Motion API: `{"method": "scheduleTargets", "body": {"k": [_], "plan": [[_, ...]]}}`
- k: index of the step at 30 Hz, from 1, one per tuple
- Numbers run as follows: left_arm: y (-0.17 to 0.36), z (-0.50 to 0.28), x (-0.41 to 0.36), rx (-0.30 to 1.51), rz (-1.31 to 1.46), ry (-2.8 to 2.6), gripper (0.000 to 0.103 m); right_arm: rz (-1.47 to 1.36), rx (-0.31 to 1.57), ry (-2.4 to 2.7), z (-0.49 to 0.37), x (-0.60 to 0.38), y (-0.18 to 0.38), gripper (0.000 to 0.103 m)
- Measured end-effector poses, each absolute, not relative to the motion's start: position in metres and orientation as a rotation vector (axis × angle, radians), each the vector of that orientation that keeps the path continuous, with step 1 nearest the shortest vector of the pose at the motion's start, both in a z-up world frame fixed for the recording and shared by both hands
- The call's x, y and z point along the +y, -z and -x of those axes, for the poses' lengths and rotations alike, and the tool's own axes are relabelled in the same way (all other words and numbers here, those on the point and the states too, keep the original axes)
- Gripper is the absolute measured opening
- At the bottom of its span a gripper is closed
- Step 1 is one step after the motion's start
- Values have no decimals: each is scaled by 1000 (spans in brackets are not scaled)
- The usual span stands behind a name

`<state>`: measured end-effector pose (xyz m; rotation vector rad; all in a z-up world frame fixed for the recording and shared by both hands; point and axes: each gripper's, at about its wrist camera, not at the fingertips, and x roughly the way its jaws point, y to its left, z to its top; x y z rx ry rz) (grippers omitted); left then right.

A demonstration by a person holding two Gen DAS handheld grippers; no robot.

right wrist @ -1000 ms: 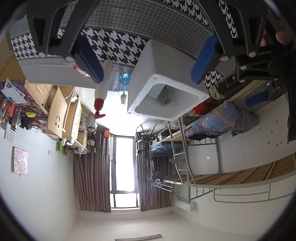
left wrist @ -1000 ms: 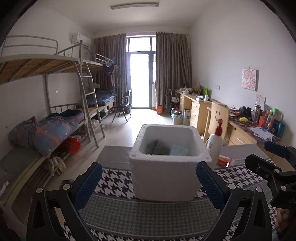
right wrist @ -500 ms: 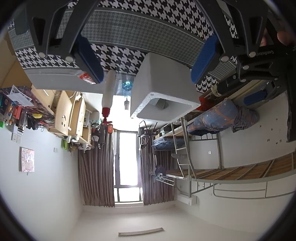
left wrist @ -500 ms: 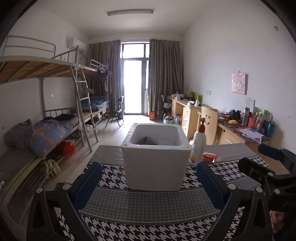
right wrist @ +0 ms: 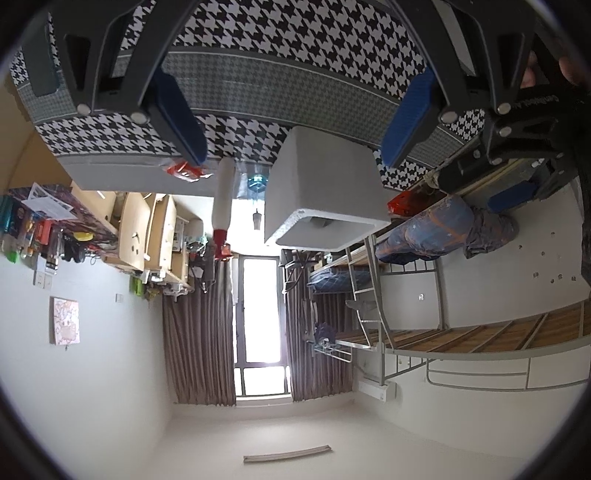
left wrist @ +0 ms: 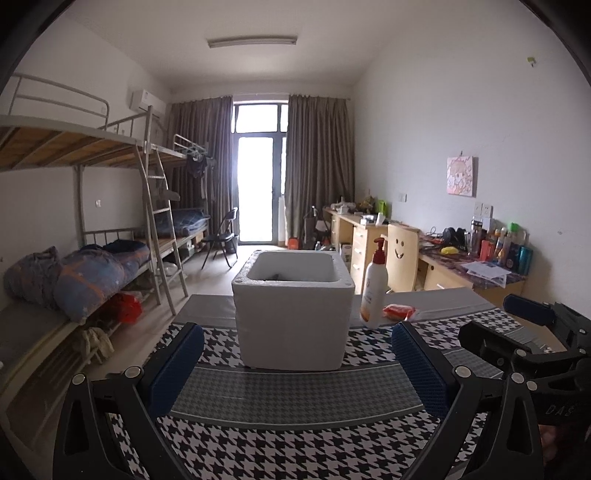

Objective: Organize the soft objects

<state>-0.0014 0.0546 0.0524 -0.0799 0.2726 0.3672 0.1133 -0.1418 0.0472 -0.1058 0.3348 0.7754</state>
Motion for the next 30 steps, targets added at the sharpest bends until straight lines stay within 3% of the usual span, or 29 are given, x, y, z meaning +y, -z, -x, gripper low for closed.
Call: {"method": "scheduleTargets", "body": {"k": [15, 30], "plan": [[-33, 24, 44, 253, 112, -391, 102, 100, 232, -698, -74, -166, -29, 97], [-24, 34, 30, 224, 64, -388, 102, 47, 275, -698, -68, -183, -1, 97]]}}
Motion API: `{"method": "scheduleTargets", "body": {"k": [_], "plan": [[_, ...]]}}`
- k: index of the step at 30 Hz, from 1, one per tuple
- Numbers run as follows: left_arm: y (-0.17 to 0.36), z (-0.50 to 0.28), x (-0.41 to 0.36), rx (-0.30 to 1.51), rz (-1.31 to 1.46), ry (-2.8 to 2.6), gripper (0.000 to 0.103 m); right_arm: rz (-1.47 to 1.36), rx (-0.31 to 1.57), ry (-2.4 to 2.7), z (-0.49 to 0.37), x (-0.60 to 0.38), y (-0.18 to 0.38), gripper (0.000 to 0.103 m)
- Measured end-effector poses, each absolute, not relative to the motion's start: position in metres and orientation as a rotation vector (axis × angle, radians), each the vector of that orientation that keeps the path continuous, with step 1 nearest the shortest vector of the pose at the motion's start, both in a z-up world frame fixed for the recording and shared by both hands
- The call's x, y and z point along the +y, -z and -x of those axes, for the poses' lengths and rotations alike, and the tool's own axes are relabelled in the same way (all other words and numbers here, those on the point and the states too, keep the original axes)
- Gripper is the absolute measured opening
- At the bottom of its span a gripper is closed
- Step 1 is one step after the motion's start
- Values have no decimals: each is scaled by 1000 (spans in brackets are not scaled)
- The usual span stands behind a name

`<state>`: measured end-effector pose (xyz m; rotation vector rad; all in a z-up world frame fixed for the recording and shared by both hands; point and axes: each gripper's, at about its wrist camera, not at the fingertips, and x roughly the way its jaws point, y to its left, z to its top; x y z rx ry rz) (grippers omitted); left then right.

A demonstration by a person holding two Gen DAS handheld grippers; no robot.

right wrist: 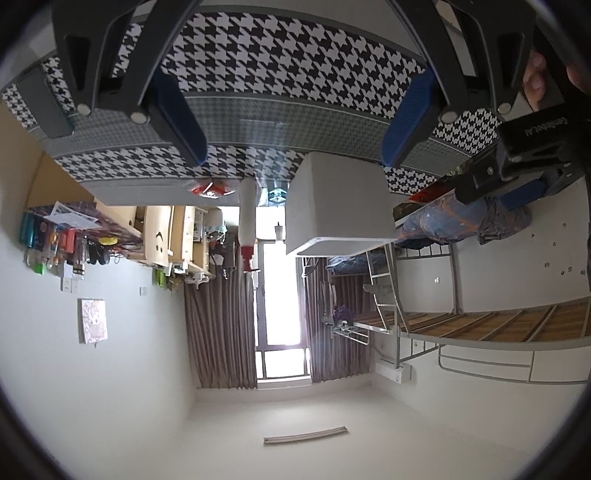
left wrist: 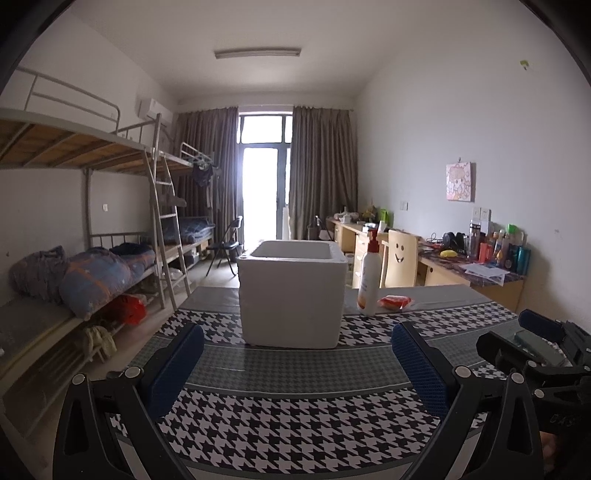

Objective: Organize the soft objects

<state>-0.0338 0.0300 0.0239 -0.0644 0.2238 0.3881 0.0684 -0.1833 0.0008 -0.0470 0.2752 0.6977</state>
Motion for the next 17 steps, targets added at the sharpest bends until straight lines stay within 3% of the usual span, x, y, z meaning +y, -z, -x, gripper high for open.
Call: {"method": "scheduleTargets", "body": {"k": [17], "plan": [[-15, 40, 26, 231, 46, -363, 102, 50, 294, -687, -68, -187, 8, 97]]}}
